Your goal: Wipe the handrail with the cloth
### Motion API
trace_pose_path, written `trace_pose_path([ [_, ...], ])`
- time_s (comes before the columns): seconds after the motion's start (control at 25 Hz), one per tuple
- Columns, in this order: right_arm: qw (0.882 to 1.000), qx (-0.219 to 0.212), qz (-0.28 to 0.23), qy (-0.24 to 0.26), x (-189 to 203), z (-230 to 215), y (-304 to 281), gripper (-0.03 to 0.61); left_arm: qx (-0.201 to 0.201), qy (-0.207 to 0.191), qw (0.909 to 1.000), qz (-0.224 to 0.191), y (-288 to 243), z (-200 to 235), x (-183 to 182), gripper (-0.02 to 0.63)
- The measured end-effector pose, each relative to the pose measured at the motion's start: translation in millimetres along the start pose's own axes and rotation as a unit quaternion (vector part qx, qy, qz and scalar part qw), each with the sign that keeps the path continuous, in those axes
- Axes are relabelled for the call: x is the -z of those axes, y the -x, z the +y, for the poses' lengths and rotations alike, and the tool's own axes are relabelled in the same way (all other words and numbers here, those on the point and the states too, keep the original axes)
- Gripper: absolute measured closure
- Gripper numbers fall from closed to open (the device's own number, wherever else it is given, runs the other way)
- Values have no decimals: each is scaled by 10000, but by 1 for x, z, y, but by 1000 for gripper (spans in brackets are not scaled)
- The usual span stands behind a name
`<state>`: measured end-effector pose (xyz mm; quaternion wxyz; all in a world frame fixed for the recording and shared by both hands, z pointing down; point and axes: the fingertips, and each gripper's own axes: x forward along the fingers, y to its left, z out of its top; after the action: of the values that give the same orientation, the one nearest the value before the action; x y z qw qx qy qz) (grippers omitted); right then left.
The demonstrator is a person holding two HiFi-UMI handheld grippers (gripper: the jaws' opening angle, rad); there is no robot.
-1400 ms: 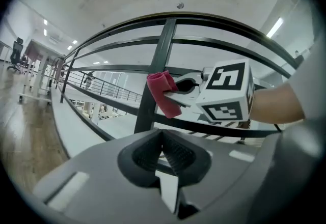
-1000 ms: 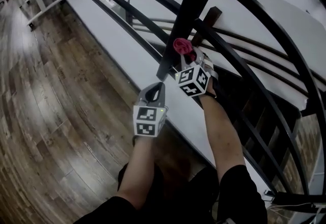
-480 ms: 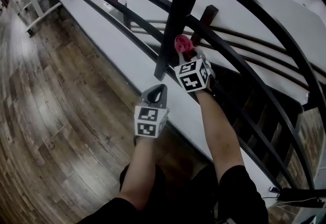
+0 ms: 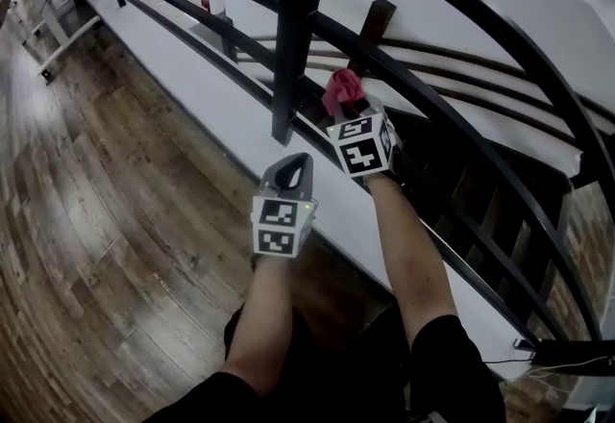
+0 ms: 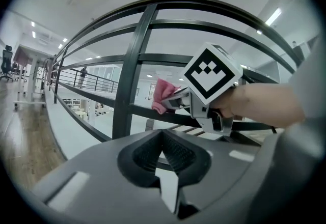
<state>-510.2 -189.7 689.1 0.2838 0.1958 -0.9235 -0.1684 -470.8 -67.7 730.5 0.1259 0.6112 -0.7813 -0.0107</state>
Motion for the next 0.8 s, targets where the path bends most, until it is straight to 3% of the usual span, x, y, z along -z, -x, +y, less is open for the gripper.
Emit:
trace_pose_path([
  [0.44, 9989, 96, 403, 197, 32, -10, 37, 531, 124, -243, 9996, 25, -5, -32, -4, 614],
  [0.8, 9971, 157, 658, 352, 64, -20, 85, 531, 171, -169, 9997, 42, -11, -58, -3, 614],
])
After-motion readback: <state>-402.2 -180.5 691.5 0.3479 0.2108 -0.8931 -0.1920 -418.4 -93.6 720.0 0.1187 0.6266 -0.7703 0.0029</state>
